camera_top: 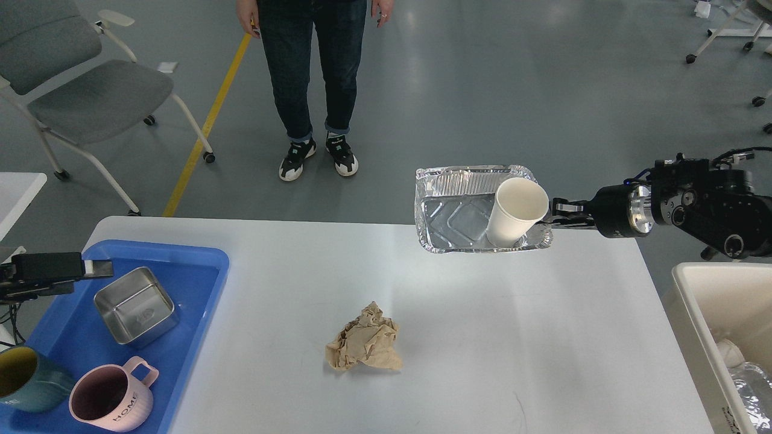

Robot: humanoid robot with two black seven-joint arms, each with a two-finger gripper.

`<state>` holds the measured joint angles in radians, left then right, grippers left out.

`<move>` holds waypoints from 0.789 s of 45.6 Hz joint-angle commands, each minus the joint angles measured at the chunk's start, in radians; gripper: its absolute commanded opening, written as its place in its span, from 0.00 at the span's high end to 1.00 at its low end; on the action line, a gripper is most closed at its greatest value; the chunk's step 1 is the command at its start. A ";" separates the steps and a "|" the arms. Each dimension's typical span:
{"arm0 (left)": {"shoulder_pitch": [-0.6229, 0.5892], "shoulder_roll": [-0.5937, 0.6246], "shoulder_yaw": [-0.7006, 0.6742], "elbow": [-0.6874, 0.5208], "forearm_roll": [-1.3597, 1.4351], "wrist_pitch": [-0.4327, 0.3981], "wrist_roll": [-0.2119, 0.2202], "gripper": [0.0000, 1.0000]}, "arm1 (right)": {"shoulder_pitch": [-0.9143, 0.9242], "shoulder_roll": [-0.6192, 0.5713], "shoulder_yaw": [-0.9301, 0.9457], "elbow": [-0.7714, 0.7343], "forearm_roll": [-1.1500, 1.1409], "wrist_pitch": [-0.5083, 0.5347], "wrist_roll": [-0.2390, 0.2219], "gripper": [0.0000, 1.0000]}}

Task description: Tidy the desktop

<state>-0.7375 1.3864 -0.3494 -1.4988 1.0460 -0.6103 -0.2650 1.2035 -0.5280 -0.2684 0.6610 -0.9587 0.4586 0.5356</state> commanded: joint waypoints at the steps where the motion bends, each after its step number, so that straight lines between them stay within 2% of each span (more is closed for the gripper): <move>1: -0.075 -0.186 0.001 0.072 0.005 -0.083 0.127 0.02 | -0.001 -0.001 0.000 0.000 0.000 0.000 0.001 1.00; 4: -0.101 -0.292 0.009 0.138 0.014 -0.104 0.147 0.02 | -0.001 -0.003 0.000 0.000 0.000 0.000 0.001 1.00; 16: -0.160 -0.705 0.013 0.419 0.074 -0.170 0.164 0.02 | -0.007 0.002 0.000 -0.001 0.000 -0.003 0.001 1.00; 18: -0.161 -0.756 0.015 0.443 0.074 -0.177 0.184 0.02 | -0.010 0.003 0.000 -0.003 0.000 -0.003 0.001 1.00; 26: -0.166 -0.898 0.044 0.477 0.074 -0.177 0.282 0.02 | -0.033 0.020 -0.014 -0.012 -0.003 0.000 0.001 1.00; 36: -0.177 -1.035 0.075 0.551 0.074 -0.177 0.288 0.02 | -0.061 0.051 -0.014 -0.015 -0.003 -0.001 0.000 1.00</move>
<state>-0.9082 0.4258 -0.2835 -1.0021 1.1198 -0.7883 0.0214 1.1537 -0.4900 -0.2821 0.6478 -0.9611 0.4575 0.5359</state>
